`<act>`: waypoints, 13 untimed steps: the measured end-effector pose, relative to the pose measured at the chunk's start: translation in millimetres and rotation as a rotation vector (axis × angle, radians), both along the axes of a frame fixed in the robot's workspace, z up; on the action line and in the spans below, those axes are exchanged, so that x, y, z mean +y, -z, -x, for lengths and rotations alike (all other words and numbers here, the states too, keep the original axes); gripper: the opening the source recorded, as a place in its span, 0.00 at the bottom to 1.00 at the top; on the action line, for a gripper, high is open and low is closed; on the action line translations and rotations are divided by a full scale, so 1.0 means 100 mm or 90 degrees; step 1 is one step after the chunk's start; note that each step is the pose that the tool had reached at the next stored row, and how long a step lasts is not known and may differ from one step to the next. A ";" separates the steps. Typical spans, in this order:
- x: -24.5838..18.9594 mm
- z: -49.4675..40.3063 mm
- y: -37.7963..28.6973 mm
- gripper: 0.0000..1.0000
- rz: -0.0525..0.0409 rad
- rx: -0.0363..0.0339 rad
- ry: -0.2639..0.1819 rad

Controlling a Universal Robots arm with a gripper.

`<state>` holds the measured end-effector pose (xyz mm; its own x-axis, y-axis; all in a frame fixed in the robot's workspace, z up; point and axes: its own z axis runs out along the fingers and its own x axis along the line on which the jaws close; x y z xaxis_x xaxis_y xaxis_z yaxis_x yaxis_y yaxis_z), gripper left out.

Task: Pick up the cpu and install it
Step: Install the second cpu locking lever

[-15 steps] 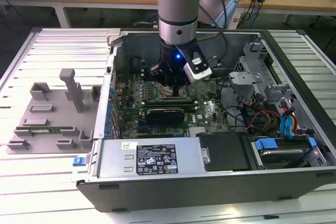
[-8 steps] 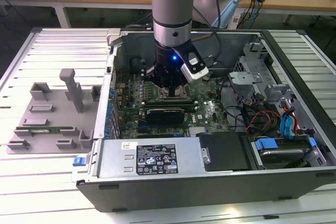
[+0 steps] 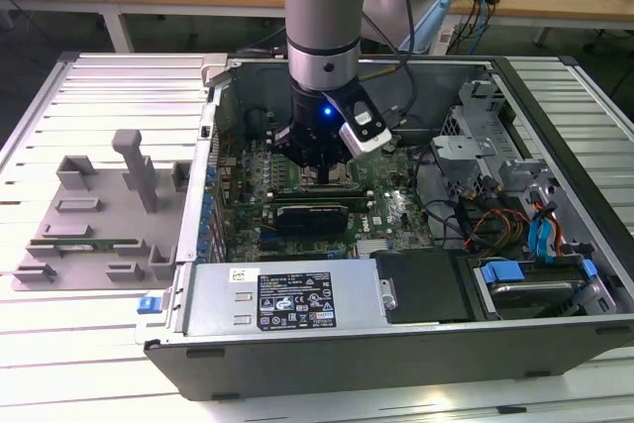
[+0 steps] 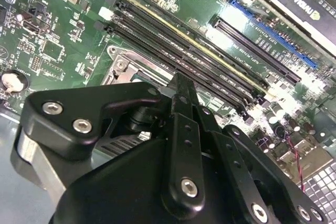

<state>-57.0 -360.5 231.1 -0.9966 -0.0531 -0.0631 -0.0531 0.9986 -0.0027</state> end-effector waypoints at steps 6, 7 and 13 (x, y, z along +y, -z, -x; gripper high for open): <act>0.000 0.000 0.002 0.11 0.0001 0.0001 0.000; 0.000 0.000 0.004 0.11 0.0000 0.0000 0.000; 0.000 0.003 0.031 0.11 0.0000 -0.0004 0.000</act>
